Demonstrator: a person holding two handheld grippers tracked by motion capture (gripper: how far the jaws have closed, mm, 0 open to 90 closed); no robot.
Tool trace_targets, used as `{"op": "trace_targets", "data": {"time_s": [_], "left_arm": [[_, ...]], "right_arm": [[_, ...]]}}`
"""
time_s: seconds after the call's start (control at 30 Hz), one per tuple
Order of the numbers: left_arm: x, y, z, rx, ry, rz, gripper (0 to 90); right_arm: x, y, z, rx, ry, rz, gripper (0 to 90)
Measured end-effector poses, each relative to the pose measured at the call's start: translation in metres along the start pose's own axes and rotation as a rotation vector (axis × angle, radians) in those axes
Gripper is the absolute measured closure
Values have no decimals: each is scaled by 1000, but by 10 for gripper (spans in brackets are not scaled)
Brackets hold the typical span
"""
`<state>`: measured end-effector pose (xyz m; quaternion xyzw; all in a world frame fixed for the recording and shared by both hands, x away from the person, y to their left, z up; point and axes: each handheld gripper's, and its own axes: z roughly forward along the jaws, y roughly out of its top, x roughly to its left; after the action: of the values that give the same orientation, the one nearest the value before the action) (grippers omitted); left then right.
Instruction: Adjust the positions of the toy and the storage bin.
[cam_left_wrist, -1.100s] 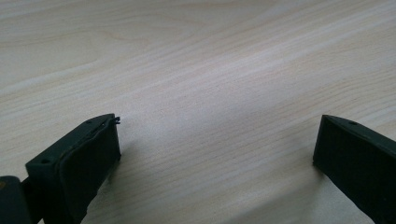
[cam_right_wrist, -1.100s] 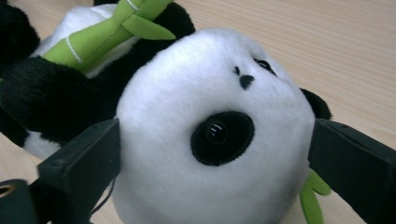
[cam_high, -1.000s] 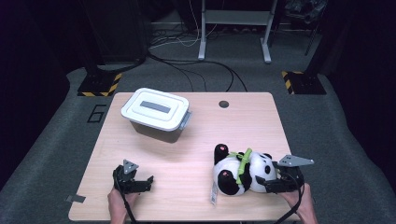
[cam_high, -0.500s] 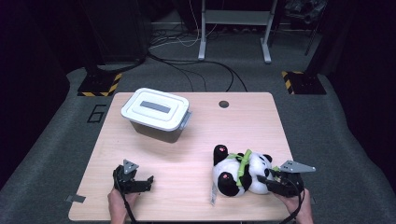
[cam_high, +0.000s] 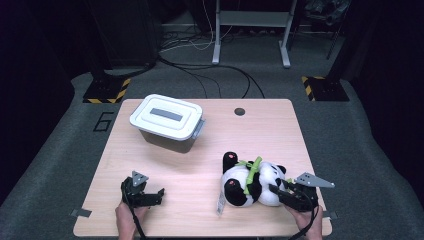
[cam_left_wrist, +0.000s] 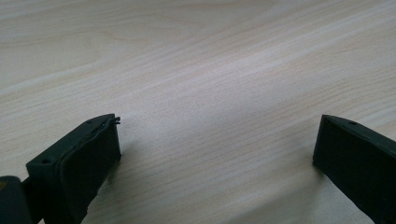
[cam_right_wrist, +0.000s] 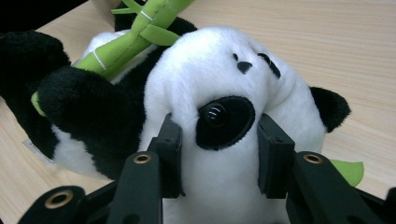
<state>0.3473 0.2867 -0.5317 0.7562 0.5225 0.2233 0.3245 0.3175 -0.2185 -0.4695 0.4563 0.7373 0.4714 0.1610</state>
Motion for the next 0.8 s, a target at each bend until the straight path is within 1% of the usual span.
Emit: {"op": "trace_targets", "data": {"time_s": [0.07,0.17,0.5,0.8], "left_arm": [[0,0,0,0,0,1,1],[0,0,0,0,0,1,1],[0,0,0,0,0,1,1],[0,0,0,0,1,1,1]], "right_arm": [[2,1,1,-4,0,-2,597],[10,4,7,-10,17,3,598],[30,12,27,-7,48,-3,601],[50,20,44,7,55,-24,596]]}}
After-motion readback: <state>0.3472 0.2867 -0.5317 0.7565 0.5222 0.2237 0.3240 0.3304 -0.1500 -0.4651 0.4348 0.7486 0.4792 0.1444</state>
